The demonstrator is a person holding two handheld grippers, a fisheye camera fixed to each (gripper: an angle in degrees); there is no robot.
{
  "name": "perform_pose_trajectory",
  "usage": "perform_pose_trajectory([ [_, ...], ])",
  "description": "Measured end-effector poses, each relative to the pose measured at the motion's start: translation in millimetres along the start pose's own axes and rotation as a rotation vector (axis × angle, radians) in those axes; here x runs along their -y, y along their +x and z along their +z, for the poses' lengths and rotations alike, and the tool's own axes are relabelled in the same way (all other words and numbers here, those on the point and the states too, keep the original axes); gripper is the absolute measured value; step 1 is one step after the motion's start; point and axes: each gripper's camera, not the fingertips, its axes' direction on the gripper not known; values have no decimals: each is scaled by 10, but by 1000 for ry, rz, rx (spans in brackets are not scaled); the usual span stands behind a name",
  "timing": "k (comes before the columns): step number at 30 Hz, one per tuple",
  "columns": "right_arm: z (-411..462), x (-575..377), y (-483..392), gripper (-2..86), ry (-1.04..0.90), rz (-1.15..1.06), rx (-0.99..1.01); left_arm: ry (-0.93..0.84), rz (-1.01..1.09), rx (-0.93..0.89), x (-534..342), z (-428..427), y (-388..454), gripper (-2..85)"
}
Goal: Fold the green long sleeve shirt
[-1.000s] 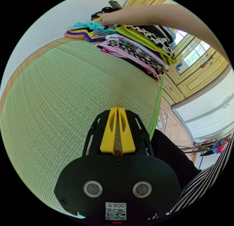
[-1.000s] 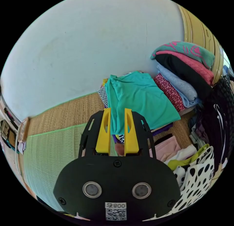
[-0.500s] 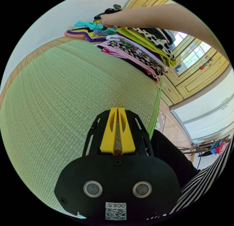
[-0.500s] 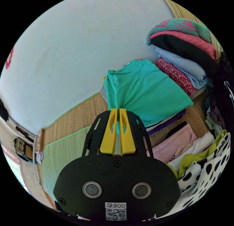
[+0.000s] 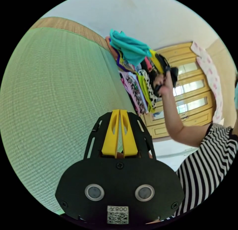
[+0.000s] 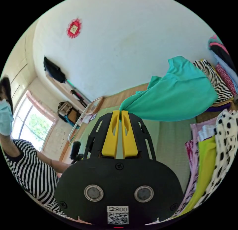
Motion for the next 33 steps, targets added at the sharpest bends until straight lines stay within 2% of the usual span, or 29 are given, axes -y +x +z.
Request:
perform_pose_trajectory([
  [7,619,-995,-846,7,-299,54,186,173,-265,-180,-763,-507,-1092,81],
  [15,480,-1692,-1478,7,-403,97,203,215,-417,-181,-1771,-626,-1884,93],
  [22,38,-2033,-1671,8,-393,147,118,140,-420,-59,-2025,-421,-2228,90],
  [26,-52,-2159,-1736,8,-399,159,83,22,-417,-123,-2038,-17,-2423,79],
  [33,-128,-2425,-1743,14,-417,217,19,-18,-373,-196,-2019,301,-2456,27],
])
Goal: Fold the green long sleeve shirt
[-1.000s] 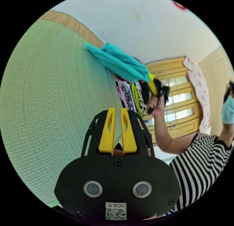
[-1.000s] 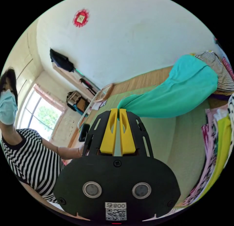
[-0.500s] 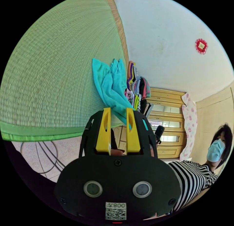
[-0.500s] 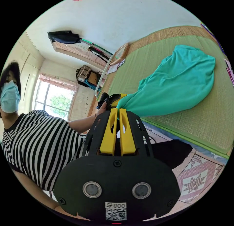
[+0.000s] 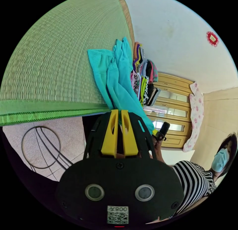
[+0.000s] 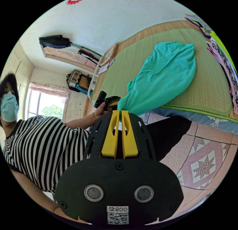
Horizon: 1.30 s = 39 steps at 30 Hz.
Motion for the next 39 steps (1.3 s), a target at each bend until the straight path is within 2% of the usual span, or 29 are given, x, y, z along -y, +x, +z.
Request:
perform_pose_trajectory([
  [4,-121,-189,40,22,40,48,-113,1,71,-9,10,24,149,19],
  [9,-223,-179,-139,39,128,31,-129,-54,229,7,96,252,574,15],
  [16,173,319,-425,74,50,-70,-17,-166,458,77,154,710,1171,14],
  [21,426,515,-374,78,-39,-61,-50,-243,569,153,167,1005,1433,15],
  [27,571,472,-171,74,-115,-3,-39,-292,628,239,236,1211,1515,16],
  [31,586,412,-5,35,-154,15,37,-321,639,251,306,1283,1491,17],
  [39,397,260,232,9,-142,26,46,-275,580,138,677,990,1239,17],
])
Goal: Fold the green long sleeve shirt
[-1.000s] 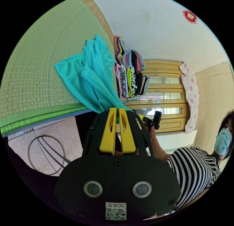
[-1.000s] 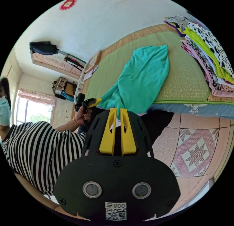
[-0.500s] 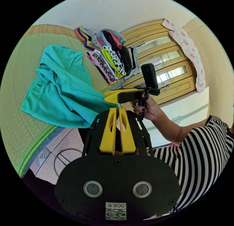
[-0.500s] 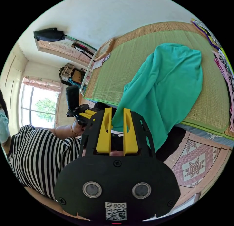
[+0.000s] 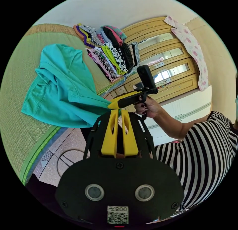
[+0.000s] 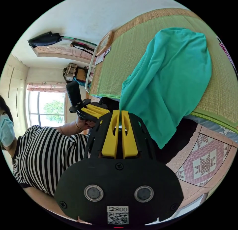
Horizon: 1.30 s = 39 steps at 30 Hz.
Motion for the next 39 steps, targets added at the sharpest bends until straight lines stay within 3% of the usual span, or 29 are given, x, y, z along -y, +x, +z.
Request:
perform_pose_trajectory([
  [12,-593,-628,316,6,125,-22,133,230,-365,10,672,-736,-1881,91],
  [25,-1088,-1243,613,6,147,-63,179,76,-506,176,1175,-671,-3050,81],
  [31,-1289,-1616,804,5,159,-46,192,68,-492,100,870,-703,-3349,21],
  [39,-1850,-2177,815,5,250,-49,72,325,-350,-119,88,-1522,-3232,7],
])
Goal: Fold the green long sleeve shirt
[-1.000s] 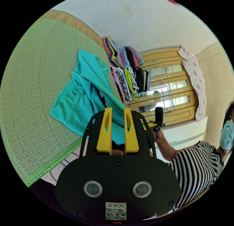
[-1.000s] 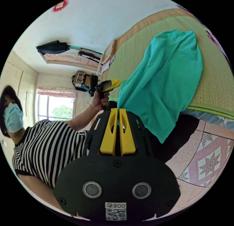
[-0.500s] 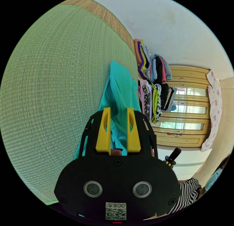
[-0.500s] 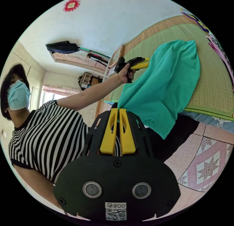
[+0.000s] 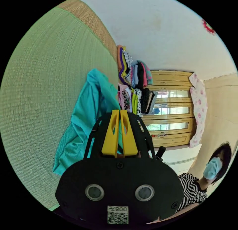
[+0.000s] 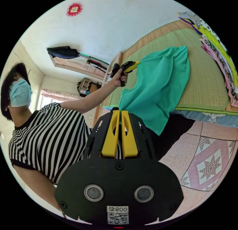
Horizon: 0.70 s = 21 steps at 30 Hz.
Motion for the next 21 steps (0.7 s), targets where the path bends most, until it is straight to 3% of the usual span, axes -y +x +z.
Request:
perform_pose_trajectory([
  [13,-1574,-583,-1238,5,402,-306,-316,279,424,-172,-1474,-2188,1004,5],
  [21,-2246,-964,-2317,5,652,-603,-361,489,823,-183,-2808,-3532,1947,6],
])
